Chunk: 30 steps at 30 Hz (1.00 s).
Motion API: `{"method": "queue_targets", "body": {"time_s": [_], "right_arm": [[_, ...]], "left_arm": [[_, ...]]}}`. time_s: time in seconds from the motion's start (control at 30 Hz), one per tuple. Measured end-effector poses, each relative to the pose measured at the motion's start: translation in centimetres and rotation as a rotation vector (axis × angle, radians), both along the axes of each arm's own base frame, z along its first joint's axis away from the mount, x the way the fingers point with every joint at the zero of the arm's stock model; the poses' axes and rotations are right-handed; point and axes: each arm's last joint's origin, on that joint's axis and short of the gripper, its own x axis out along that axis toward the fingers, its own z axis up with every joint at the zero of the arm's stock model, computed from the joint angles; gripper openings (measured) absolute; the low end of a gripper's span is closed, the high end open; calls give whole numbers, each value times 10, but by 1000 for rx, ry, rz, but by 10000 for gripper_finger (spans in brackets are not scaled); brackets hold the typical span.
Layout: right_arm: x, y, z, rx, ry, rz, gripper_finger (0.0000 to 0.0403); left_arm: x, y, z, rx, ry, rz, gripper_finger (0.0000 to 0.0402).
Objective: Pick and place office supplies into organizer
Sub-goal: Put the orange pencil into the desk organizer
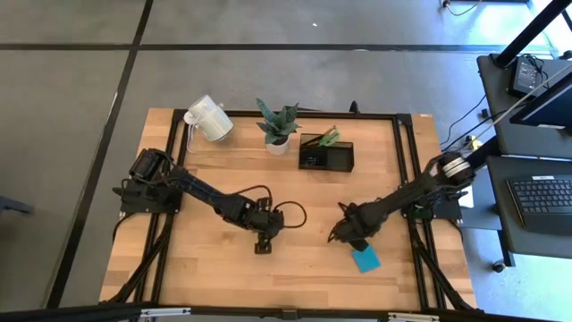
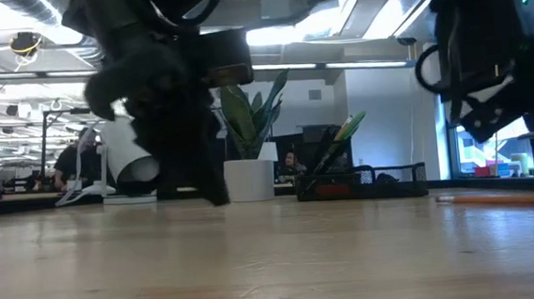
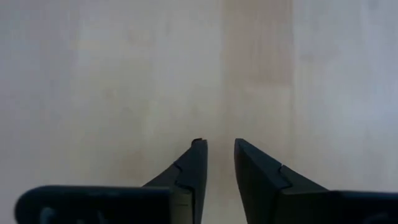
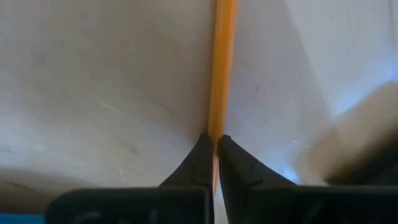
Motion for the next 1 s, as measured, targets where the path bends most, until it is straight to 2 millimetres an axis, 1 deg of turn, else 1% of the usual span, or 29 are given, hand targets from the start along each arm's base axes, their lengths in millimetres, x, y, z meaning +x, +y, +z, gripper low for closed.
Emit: {"method": "queue_targets", "body": {"time_s": [0.17, 0.27, 0.33, 0.4, 0.43, 0.53, 0.6, 0.77, 0.83, 1.0], "right_arm": [[20, 8, -6, -23, 132, 129, 8], [37, 15, -4, -40, 129, 196, 8], [55, 22, -1, -45, 42, 240, 8], [80, 32, 7, -16, -152, 267, 7], [90, 36, 11, -9, -216, 276, 6], [100, 40, 19, 12, -274, 337, 5], [113, 46, 22, 37, -380, 364, 3], [115, 42, 14, 24, -358, 372, 1], [118, 43, 10, 25, -373, 388, 1], [124, 45, 10, 42, -433, 403, 1]], "left_arm": [[5, 7, 2, 109, -58, 6, 69], [7, 12, 3, 146, -74, 38, 65], [7, 13, 3, 148, -73, 43, 63], [6, 13, 3, 149, -67, 41, 61], [6, 13, 3, 145, -62, 37, 60], [4, 11, 2, 135, -43, 22, 57], [3, 10, 1, 138, -33, 18, 55], [-1, 4, 1, 136, -12, 9, 54], [-2, 2, 2, 137, -10, 2, 54], [-2, -3, 5, 159, -37, -61, 57]]}}
